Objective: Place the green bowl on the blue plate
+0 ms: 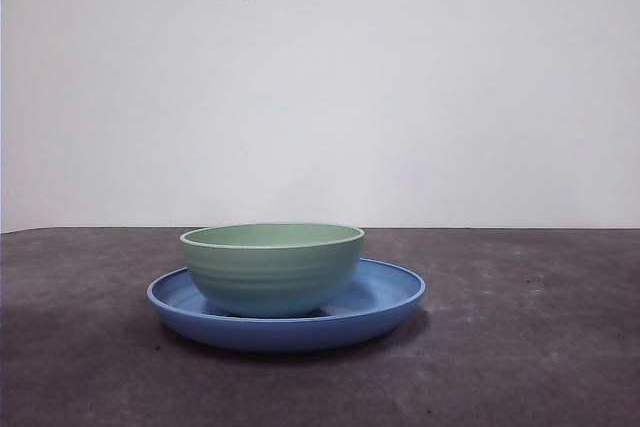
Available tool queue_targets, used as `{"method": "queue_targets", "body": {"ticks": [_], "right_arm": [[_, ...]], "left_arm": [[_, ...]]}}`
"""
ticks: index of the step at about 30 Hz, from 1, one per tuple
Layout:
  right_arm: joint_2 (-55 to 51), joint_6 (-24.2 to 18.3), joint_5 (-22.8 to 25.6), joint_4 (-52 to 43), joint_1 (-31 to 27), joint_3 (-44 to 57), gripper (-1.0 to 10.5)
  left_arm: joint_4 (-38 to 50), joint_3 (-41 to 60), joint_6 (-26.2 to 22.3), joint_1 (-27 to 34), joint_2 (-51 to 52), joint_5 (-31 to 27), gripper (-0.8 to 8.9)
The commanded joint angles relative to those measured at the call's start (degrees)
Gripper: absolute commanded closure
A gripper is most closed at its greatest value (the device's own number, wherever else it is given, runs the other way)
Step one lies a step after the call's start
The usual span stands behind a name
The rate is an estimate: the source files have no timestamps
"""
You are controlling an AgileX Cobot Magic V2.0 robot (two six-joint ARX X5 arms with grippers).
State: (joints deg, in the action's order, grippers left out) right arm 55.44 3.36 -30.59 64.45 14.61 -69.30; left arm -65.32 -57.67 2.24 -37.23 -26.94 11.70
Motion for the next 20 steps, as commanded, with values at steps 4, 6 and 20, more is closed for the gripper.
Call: {"method": "queue_targets", "body": {"ticks": [4,6,20], "right_arm": [[-9.6,-4.4,2.7,4.9,0.3,-1.0,2.4],[-12.2,-4.7,3.7,5.6,0.3,-1.0,2.4],[-17.8,-5.4,3.8,6.8,0.3,-1.0,6.5]], "left_arm": [[0.7,-0.7,0.0,-0.3,-0.2,0.0,2.12],[0.7,-0.7,0.0,-0.3,-0.2,0.0,2.15],[0.6,-0.7,-0.3,-0.3,-0.2,0.0,5.84]]}}
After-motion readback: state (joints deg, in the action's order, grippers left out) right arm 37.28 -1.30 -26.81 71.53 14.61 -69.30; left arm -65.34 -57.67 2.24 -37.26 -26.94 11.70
